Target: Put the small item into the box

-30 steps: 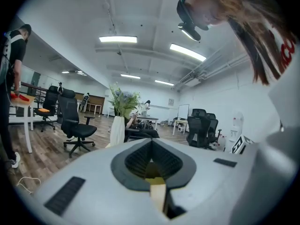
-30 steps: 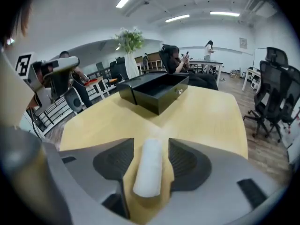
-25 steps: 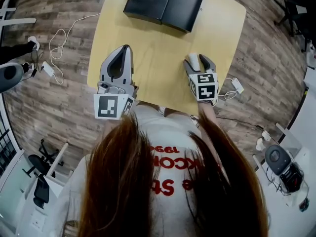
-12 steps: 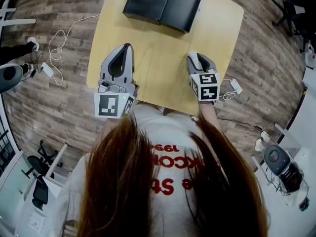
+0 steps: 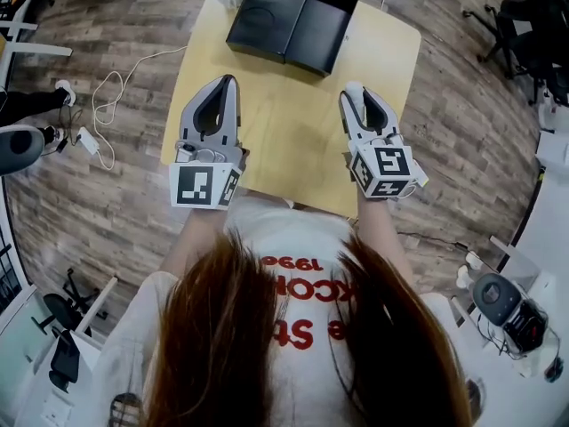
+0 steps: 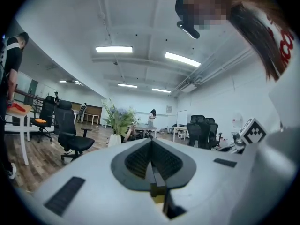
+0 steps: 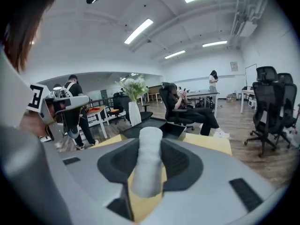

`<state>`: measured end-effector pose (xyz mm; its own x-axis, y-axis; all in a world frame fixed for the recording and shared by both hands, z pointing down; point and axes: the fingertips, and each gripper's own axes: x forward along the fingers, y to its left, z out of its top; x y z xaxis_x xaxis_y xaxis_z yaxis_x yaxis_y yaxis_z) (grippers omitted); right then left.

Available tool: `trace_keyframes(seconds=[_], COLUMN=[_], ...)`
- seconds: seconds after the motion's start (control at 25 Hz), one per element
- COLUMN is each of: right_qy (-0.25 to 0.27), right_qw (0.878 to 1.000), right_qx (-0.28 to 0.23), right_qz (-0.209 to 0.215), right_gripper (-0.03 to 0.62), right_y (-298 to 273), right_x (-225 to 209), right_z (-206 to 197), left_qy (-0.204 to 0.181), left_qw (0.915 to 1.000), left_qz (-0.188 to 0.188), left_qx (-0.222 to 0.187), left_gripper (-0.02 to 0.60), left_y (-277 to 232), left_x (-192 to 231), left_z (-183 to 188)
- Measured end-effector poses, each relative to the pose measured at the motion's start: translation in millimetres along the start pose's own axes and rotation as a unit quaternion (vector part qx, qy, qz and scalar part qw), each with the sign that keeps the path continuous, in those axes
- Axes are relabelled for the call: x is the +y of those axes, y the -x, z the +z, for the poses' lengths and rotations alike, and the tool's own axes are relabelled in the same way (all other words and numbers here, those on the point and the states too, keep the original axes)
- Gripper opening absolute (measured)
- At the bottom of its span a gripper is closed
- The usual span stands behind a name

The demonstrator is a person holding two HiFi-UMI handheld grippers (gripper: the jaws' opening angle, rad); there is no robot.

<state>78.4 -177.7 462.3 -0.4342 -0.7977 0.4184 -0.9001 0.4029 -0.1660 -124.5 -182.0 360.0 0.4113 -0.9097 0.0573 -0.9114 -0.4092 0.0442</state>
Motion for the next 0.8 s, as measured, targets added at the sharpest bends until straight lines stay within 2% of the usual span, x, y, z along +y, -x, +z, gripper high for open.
trace_keyframes(seconds=[0.32, 0.6, 0.8], right_qy=[-0.002, 0.002, 0.006], right_qw=[0.995, 0.993, 0.994], right_qx=[-0.098, -0.119, -0.105], right_qz=[-0.003, 0.004, 0.013], right_gripper=[0.144, 0.144, 0.144], right_y=[27.8, 32.0, 12.5], right_x=[6.8, 5.1, 0.2], right_z=[70.5, 92.4, 97.6], left_qy=[-0.024, -0.022, -0.021], left_qw=[0.9989, 0.9986, 0.9989], left_qz=[-0.008, -0.008, -0.003], left_qx=[-0.039, -0.047, -0.041], left_gripper=[0.006, 0.006, 0.008], left_y=[-5.4, -12.4, -21.7], left_x=[-4.9, -6.0, -1.6], left_z=[31.5, 35.2, 29.6])
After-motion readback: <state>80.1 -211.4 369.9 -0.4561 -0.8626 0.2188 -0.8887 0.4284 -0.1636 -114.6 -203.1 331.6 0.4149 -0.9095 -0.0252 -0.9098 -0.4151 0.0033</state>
